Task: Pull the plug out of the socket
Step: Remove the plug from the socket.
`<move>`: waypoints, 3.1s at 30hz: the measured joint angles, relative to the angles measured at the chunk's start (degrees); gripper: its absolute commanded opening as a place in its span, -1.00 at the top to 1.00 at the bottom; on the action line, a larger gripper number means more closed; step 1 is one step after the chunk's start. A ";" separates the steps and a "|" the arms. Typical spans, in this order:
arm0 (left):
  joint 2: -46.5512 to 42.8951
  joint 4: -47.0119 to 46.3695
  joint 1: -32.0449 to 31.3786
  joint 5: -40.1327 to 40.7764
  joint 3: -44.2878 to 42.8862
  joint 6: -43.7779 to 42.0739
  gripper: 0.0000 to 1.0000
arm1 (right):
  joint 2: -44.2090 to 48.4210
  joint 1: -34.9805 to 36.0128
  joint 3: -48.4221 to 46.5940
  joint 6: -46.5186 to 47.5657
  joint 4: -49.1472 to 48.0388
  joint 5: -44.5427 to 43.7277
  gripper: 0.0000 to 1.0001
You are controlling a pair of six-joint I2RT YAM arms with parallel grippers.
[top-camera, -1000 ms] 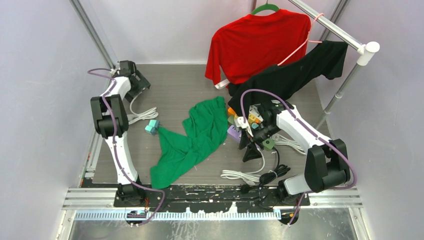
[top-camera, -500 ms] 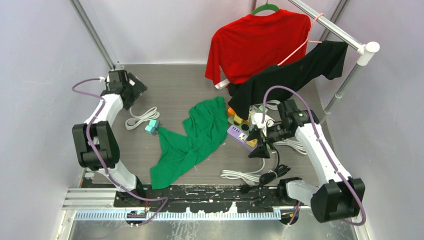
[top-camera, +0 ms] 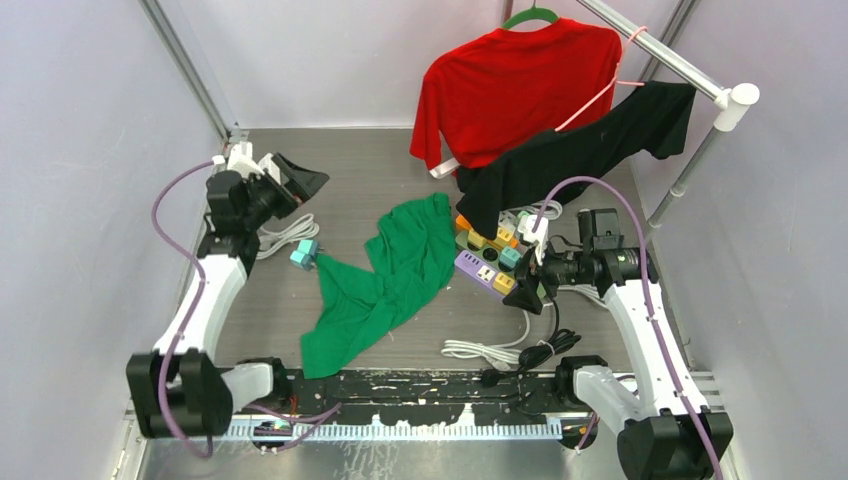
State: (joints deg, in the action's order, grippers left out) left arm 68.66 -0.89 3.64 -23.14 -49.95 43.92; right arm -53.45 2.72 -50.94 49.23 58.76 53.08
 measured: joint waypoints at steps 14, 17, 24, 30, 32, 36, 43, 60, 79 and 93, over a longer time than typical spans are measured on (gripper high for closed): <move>-22.95 -16.55 -33.31 -8.15 22.05 -6.43 -0.93 | -2.95 -0.22 3.37 -3.98 -4.26 -7.04 -0.51; -22.53 -22.75 -41.18 -5.35 27.17 -6.43 -0.93 | -4.44 -0.17 4.20 -4.00 -5.49 -8.11 -0.48; -14.23 -27.19 -57.68 1.95 29.33 -12.26 -0.93 | -7.52 4.07 5.05 -8.04 -14.05 -15.87 -0.42; -11.13 -29.35 -61.31 6.10 29.92 -21.59 -0.94 | -14.62 11.26 5.09 -11.04 -20.13 -25.33 -0.33; -11.02 -30.10 -61.33 7.56 30.88 -23.67 -0.94 | -17.00 12.92 5.09 -11.89 -21.24 -28.09 -0.29; -11.19 -31.04 -61.33 10.21 33.53 -26.77 -1.00 | -19.54 14.34 5.09 -12.87 -22.16 -31.63 -0.17; -13.18 -31.50 -61.33 12.44 36.57 -31.63 -0.99 | -20.50 16.04 5.09 -12.76 -22.03 -32.79 0.49; -6.38 -40.83 -61.35 4.44 39.89 -44.00 -0.84 | -16.52 22.01 7.28 18.78 -11.39 -23.80 0.68; 23.30 -56.78 -62.99 8.59 32.57 -46.01 -0.68 | -17.97 30.32 6.99 19.23 -13.46 -23.04 0.66; 30.49 -60.65 -63.04 10.38 31.15 -46.69 0.56 | -19.74 30.60 5.99 16.52 -13.99 -22.16 0.65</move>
State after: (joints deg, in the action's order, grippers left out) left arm 99.15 -61.54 -59.40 -12.75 -18.81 -2.76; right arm -73.19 33.32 -44.95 65.76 44.77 30.92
